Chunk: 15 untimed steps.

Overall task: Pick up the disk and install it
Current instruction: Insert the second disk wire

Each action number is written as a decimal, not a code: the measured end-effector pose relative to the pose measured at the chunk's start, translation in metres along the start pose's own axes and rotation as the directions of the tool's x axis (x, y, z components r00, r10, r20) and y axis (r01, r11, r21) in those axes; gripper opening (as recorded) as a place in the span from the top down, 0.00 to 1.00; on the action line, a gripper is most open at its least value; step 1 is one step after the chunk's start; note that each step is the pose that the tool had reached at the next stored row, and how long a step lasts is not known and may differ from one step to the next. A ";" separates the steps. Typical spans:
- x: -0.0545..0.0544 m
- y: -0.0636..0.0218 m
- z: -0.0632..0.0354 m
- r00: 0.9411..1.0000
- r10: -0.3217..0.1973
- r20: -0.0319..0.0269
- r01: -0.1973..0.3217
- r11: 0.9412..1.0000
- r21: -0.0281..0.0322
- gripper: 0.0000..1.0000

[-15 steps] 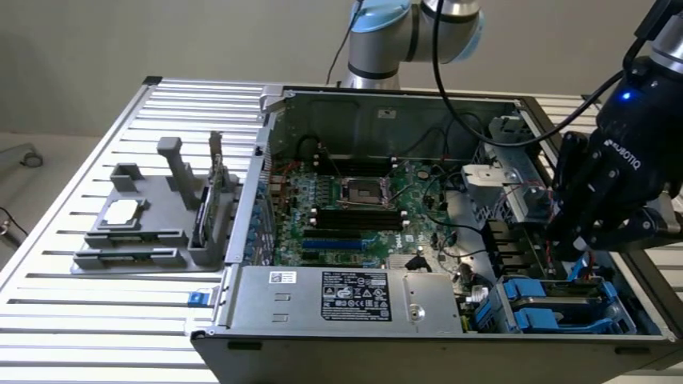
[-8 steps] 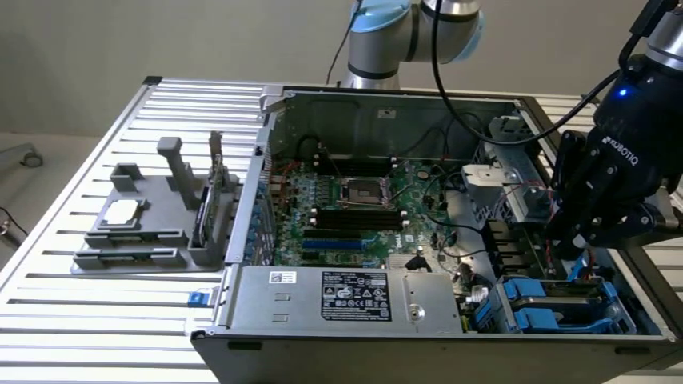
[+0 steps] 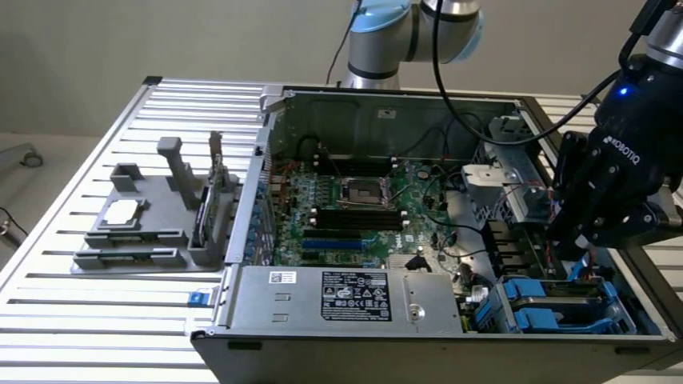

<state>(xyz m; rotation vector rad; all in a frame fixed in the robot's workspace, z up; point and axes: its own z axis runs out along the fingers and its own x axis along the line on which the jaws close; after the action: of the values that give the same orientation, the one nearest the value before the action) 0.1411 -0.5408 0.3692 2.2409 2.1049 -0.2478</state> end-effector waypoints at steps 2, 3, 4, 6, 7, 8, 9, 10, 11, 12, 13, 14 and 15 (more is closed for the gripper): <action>0.001 0.0003 -0.0001 1.000 0.001 0.003 -0.001 1.000 0.000 0.67; 0.001 0.0005 -0.0001 1.000 0.001 0.004 -0.001 1.000 0.000 0.67; 0.001 0.0006 -0.0001 1.000 0.001 0.005 -0.001 1.000 0.000 0.67; 0.002 0.0009 -0.0002 1.000 0.001 0.007 -0.001 1.000 0.000 0.69; 0.002 0.0010 -0.0002 1.000 0.002 0.008 -0.002 1.000 0.000 0.69; 0.002 0.0011 -0.0002 1.000 0.002 0.009 -0.002 1.000 0.000 0.76; 0.002 0.0011 -0.0003 1.000 0.002 0.010 -0.002 1.000 0.000 0.82; 0.002 0.0012 -0.0003 1.000 0.003 0.010 -0.003 1.000 0.000 0.84; 0.002 0.0012 -0.0001 1.000 0.003 0.010 -0.003 1.000 0.000 0.84; 0.002 0.0012 0.0003 1.000 0.004 0.010 -0.004 1.000 0.000 0.84; 0.002 0.0013 0.0012 1.000 0.006 0.010 -0.006 1.000 0.000 0.84; 0.002 0.0014 0.0020 1.000 0.007 0.010 -0.007 1.000 0.000 0.84; 0.002 0.0014 0.0032 1.000 0.009 0.010 -0.009 1.000 0.001 0.84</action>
<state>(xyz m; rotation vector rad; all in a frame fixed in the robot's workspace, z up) 0.1425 -0.5390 0.3656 2.2440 2.0902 -0.2584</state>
